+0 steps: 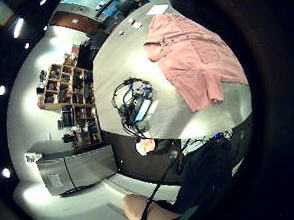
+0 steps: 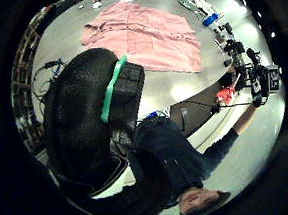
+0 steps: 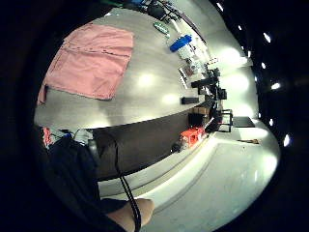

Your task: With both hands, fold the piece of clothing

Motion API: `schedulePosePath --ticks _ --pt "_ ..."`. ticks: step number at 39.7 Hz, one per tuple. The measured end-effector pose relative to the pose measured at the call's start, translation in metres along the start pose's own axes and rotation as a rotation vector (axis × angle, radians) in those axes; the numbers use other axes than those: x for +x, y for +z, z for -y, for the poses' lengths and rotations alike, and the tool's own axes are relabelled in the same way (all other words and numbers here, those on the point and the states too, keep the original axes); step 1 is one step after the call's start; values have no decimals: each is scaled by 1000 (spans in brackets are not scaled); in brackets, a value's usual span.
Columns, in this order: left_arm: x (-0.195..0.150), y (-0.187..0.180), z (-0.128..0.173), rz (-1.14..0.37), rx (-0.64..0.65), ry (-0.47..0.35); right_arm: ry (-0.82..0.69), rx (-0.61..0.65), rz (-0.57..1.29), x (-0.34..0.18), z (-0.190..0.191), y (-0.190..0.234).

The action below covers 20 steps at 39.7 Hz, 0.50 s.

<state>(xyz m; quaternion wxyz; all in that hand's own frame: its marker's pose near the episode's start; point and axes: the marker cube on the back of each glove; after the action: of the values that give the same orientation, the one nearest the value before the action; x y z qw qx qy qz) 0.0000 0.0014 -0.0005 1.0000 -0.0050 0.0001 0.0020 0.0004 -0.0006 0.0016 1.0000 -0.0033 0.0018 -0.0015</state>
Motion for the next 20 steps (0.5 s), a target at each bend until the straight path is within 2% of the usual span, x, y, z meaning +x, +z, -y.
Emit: schedulePosePath --ticks 9,20 --pt "-7 3 5 -41 -5 0 -5 -33 -1 2 1 1" --pt "-19 17 10 -215 -55 26 -32 -91 24 -3 2 -1"
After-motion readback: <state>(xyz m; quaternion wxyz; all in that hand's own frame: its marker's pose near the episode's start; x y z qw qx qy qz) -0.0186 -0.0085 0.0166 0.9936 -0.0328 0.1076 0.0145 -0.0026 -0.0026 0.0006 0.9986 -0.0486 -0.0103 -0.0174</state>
